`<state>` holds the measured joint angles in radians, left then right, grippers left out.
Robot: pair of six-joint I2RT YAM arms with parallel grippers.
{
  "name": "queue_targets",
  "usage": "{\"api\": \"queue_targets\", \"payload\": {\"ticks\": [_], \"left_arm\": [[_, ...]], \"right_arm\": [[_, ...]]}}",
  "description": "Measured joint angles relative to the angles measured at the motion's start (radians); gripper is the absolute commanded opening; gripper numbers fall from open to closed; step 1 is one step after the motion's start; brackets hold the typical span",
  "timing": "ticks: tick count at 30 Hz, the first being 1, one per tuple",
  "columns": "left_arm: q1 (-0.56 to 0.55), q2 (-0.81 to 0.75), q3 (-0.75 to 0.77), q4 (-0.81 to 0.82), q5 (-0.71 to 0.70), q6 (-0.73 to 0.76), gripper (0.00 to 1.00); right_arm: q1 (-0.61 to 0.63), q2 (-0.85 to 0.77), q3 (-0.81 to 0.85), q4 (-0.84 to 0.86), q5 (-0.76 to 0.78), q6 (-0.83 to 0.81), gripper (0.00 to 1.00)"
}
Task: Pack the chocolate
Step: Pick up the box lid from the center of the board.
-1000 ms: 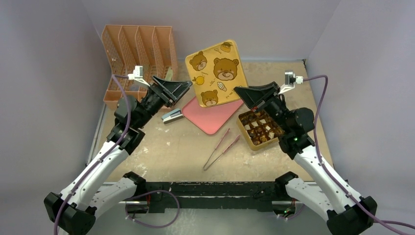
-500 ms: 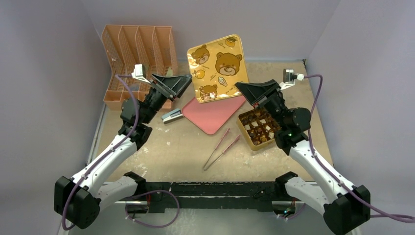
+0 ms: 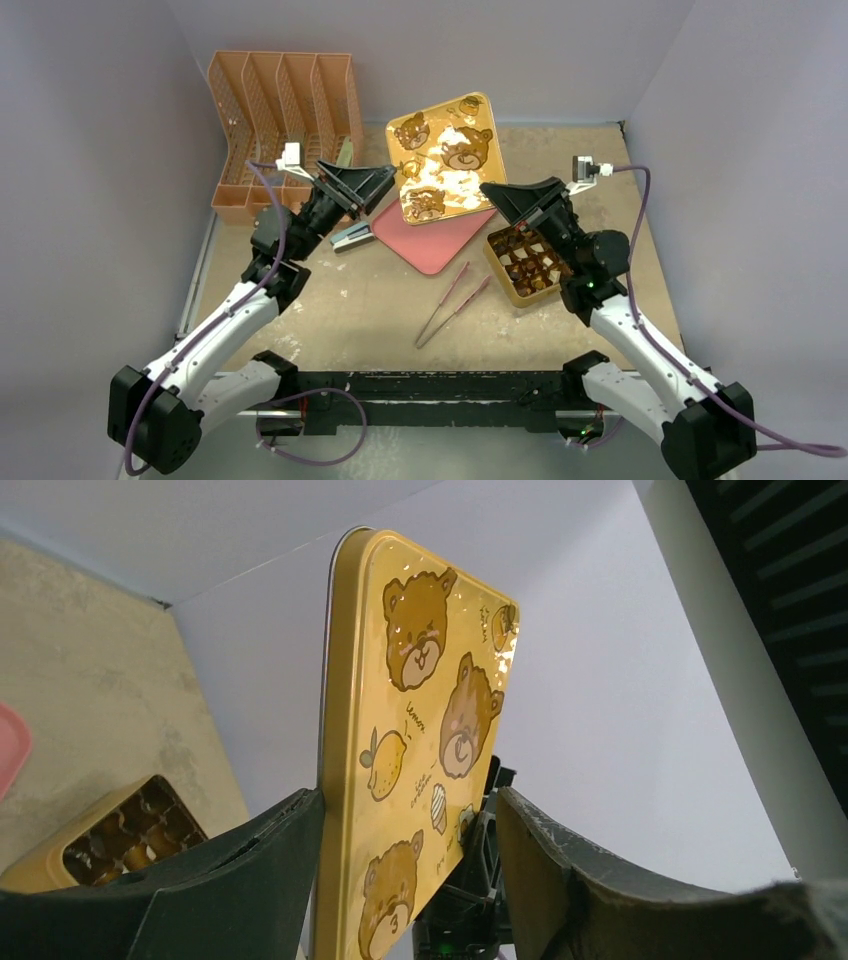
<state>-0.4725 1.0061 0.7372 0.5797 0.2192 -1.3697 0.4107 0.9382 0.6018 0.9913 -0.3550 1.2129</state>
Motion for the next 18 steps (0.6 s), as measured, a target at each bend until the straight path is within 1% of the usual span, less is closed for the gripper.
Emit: {"api": "queue_targets", "payload": {"ticks": [2,5,11,14,18], "left_arm": [[-0.006,-0.023,-0.018,-0.025,-0.007,-0.005,0.64],[-0.012,-0.032,-0.046,-0.008,-0.006,-0.033,0.65],[-0.010,0.040,-0.048,0.050,0.003,-0.067,0.66],[-0.010,0.037,-0.037,-0.004,0.005,-0.049,0.66],[-0.013,0.003,-0.017,-0.108,-0.006,-0.018,0.67]], "right_arm": [[0.005,-0.033,0.000,-0.058,-0.002,-0.027,0.00],[0.009,-0.055,0.000,-0.099,-0.008,-0.053,0.00],[0.005,-0.055,0.000,-0.128,-0.007,-0.078,0.00],[0.005,-0.076,0.005,-0.186,-0.001,-0.117,0.00],[0.009,-0.149,0.043,-0.345,0.013,-0.201,0.00]]}}
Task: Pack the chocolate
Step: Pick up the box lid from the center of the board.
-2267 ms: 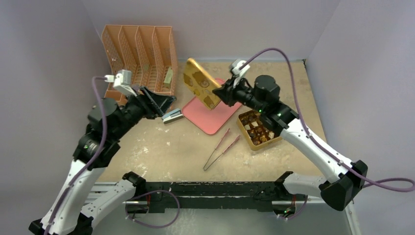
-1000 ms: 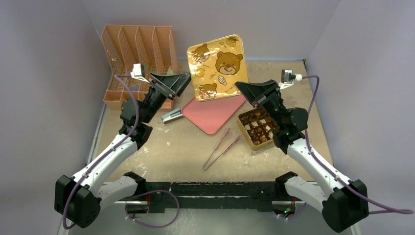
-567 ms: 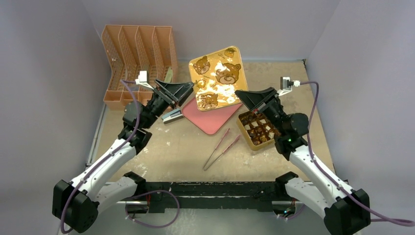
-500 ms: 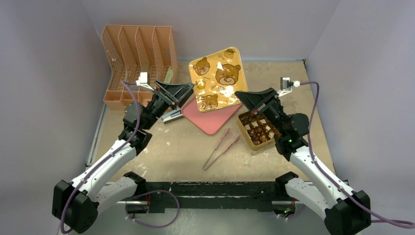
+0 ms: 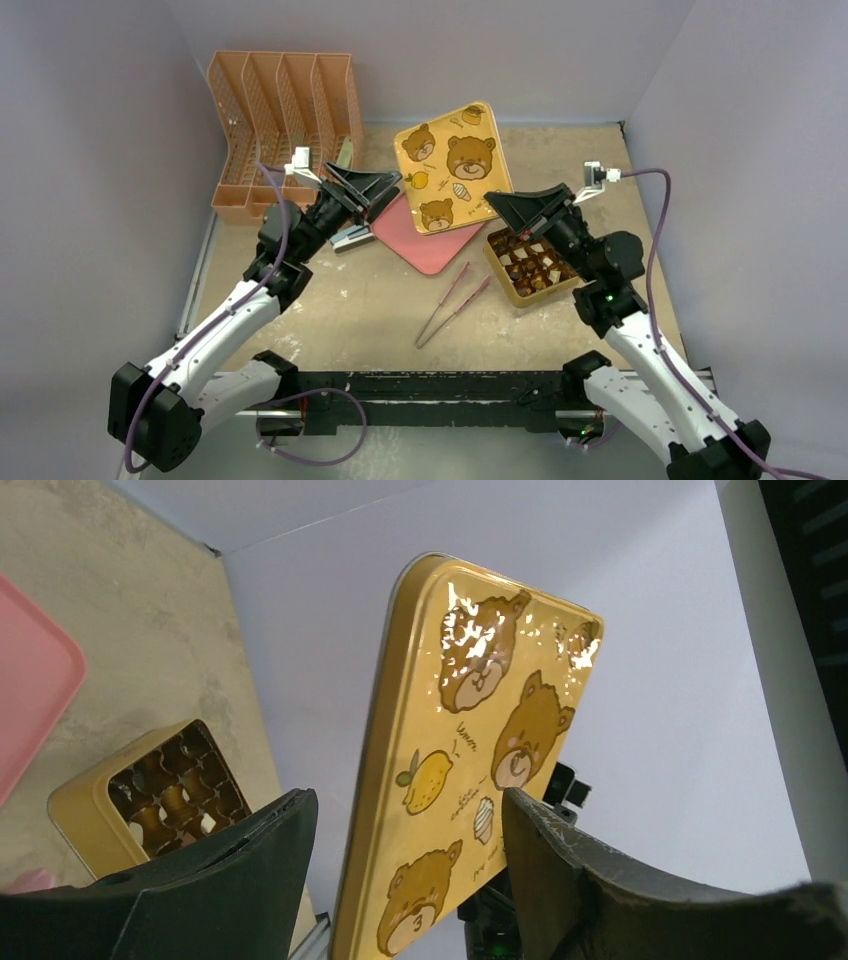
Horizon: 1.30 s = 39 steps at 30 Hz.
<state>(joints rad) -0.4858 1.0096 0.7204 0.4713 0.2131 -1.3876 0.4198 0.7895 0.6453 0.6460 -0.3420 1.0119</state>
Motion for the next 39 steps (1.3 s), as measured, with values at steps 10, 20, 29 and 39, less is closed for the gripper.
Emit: {"api": "queue_targets", "payload": {"ticks": [10,20,29,39], "left_arm": [[0.000,-0.009,0.069,-0.038,-0.001,0.019,0.68],[0.000,0.043,0.077,0.011,0.060,0.038,0.69],[0.001,0.075,0.075,0.117,0.093,-0.006,0.36],[0.000,0.081,-0.011,0.304,0.072,-0.162,0.02]], "right_arm": [[0.004,-0.032,0.079,-0.095,0.007,-0.084,0.00],[0.005,0.048,0.061,0.021,-0.040,0.014,0.00],[0.005,0.089,0.015,0.118,-0.042,0.105,0.16],[0.005,0.073,-0.016,0.018,0.039,0.079,0.59]]}}
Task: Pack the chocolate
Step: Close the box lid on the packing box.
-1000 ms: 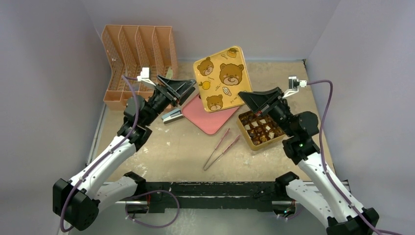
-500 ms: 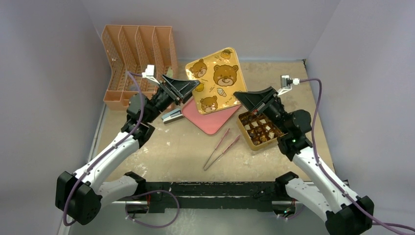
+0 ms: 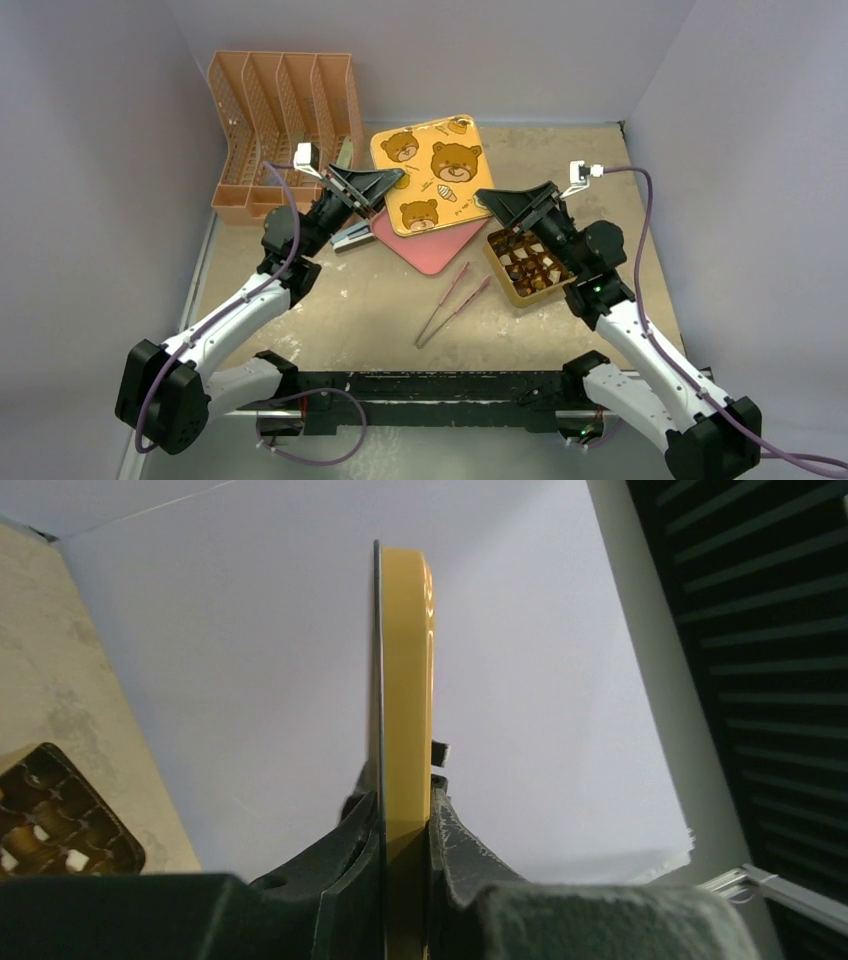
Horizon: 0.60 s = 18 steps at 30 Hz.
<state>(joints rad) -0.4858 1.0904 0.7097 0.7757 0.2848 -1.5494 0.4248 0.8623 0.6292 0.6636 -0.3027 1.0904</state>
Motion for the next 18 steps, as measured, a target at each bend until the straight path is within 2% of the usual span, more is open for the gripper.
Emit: {"api": "queue_targets", "payload": {"ticks": [2,4,7,11,15,18], "left_arm": [[0.000,0.001,-0.031,0.026,-0.021,-0.032,0.00],[-0.002,0.016,-0.039,0.038,-0.039,-0.052,0.00],[-0.011,0.060,-0.039,0.077,-0.066,-0.068,0.00],[-0.058,0.153,-0.033,0.118,-0.113,-0.071,0.00],[-0.134,0.285,-0.024,0.161,-0.168,-0.067,0.00],[-0.203,0.401,-0.006,0.204,-0.216,-0.072,0.00]], "right_arm": [[0.000,-0.015,0.013,-0.083,0.046,-0.048,0.71],[0.000,-0.028,0.048,-0.178,0.098,-0.095,0.75],[0.000,-0.060,0.106,-0.308,0.180,-0.154,0.86],[0.000,-0.103,0.188,-0.496,0.318,-0.193,0.93],[0.000,-0.082,0.344,-0.747,0.493,-0.210,0.95],[0.000,-0.065,0.422,-0.863,0.588,-0.227,0.97]]}}
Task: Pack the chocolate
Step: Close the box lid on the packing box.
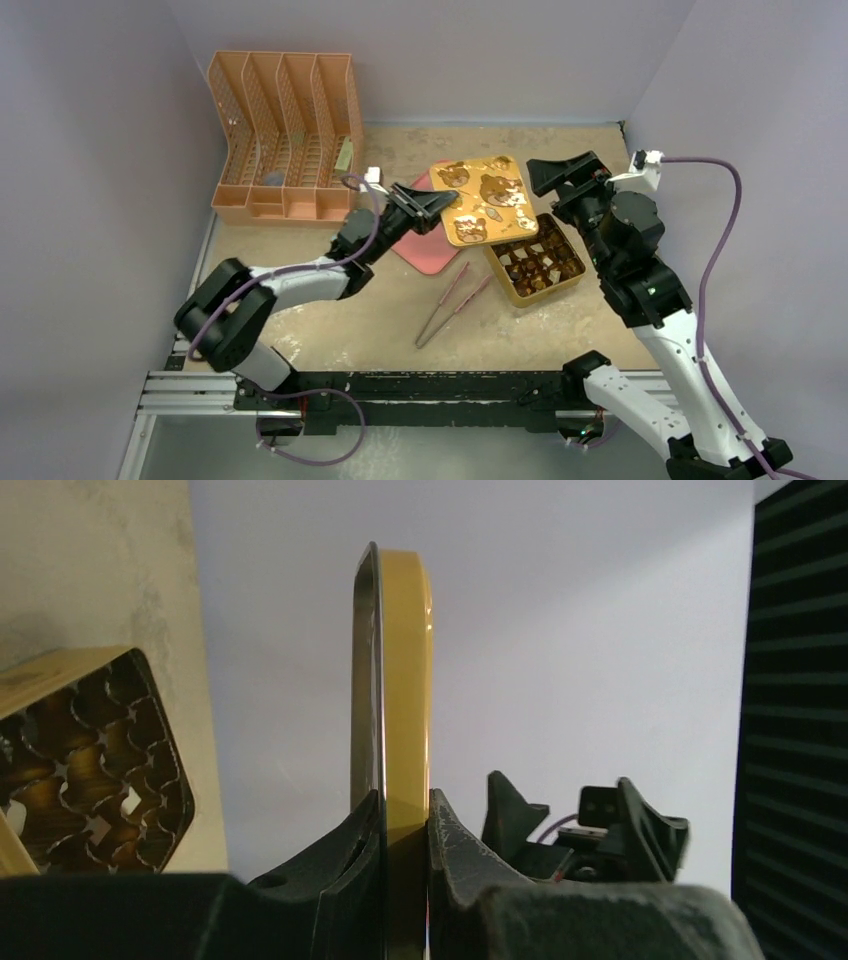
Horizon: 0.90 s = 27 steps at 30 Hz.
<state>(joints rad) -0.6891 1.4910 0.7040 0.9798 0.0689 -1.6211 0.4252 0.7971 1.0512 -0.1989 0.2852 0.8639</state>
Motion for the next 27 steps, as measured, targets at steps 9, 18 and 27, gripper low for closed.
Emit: {"api": "queue_targets", "payload": {"ticks": [9,18,27], "left_arm": [[-0.170,0.380,0.195,0.125,-0.144,-0.067,0.00],[-0.299,0.623,0.356,0.128,-0.293,-0.101,0.00],[-0.339,0.697,0.447,0.097,-0.359,-0.080,0.00]], "right_arm": [[0.000,0.035,0.061,-0.178,0.066,-0.046,0.98],[0.000,-0.048,0.060,-0.199,0.074,-0.178,0.99],[0.000,-0.143,0.060,-0.230,0.126,-0.289,0.99]]}}
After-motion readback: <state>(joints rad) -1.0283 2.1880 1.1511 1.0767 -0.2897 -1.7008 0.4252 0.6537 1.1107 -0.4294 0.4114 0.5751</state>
